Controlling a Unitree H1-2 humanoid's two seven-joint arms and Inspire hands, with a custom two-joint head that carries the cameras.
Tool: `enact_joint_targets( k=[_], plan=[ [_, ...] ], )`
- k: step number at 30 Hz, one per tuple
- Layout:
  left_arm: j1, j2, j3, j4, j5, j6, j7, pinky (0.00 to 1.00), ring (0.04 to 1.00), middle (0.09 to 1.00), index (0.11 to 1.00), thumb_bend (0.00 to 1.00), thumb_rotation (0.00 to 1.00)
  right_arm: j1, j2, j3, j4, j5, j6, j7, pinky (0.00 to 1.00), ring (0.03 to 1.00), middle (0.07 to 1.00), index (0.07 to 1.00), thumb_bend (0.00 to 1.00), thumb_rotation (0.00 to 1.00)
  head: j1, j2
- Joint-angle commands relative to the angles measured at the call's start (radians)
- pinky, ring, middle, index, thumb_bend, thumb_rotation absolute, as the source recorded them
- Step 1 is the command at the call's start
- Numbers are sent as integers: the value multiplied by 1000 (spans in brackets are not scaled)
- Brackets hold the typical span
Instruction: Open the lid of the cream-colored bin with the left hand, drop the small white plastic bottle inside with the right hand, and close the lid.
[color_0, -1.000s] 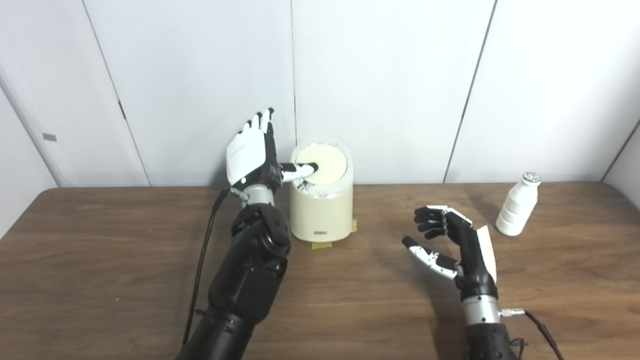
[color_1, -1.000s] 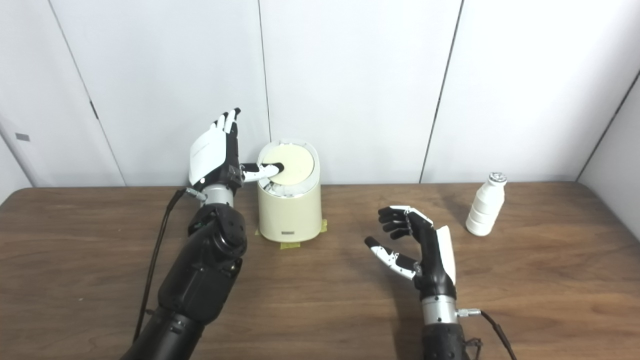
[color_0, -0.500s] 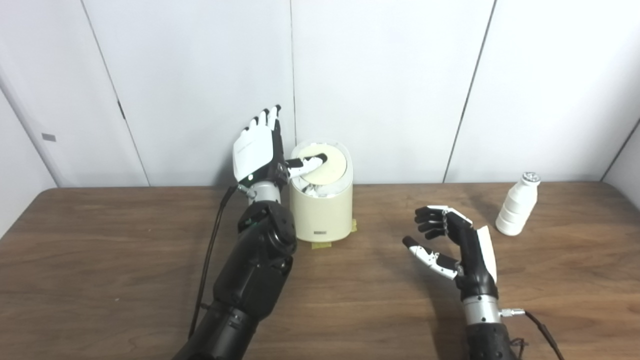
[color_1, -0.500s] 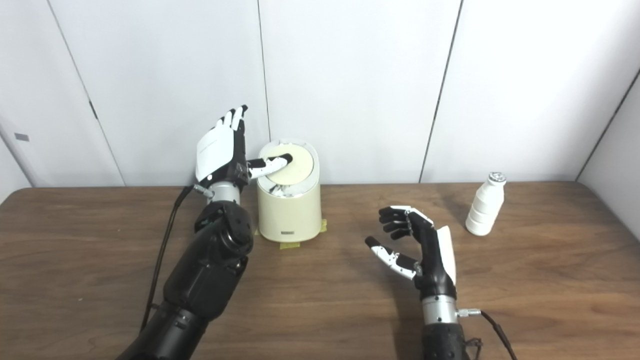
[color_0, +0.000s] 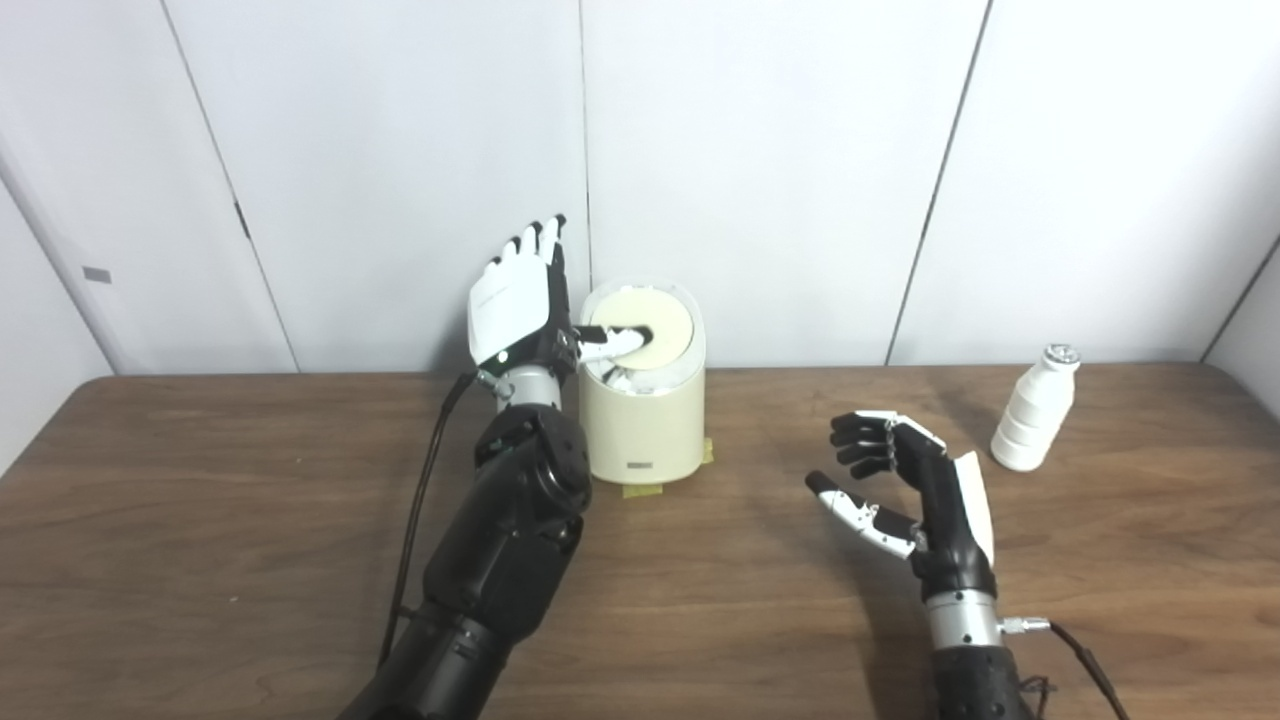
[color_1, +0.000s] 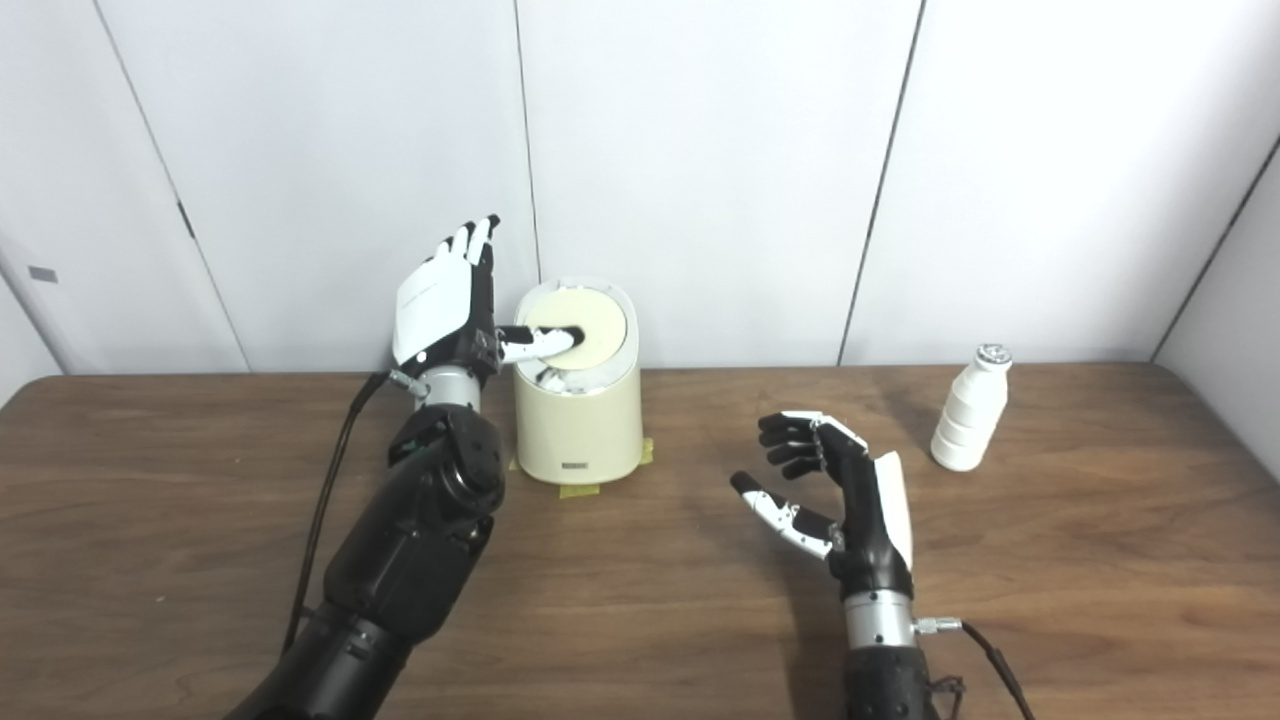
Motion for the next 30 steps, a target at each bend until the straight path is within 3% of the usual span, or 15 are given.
enact_joint_targets(
  k=[1, 10, 17, 26, 30],
  plan=[
    [-52, 1, -1, -2, 28, 6, 21, 1000, 1000, 1000, 1000, 907, 150, 40, 17, 3, 14, -10, -9, -11, 486, 556, 589, 596, 355, 122, 0, 1],
    [-56, 20, -37, 43, 114, 7, 49, 1000, 1000, 1000, 1000, 976, 34, 43, 18, 0, 3, -4, 5, -6, 495, 565, 598, 600, 357, 155, 1, 6],
    [-61, 19, -47, 68, 196, 8, 57, 1000, 1000, 1000, 1000, 979, 23, 39, 17, 2, 17, -6, -17, -15, 494, 565, 593, 596, 357, 154, 1, 5],
    [-53, 40, -81, 80, 205, 4, 65, 1000, 1000, 1000, 1000, 989, 6, 43, 26, 2, -5, -5, 8, -11, 496, 567, 596, 600, 359, 164, -1, 7],
    [-51, 66, -127, 82, 310, 7, 27, 1000, 1000, 1000, 1000, 1000, 45, 42, 24, 2, -6, -8, 7, -12, 494, 567, 597, 600, 364, 170, 1, 11]
  ],
)
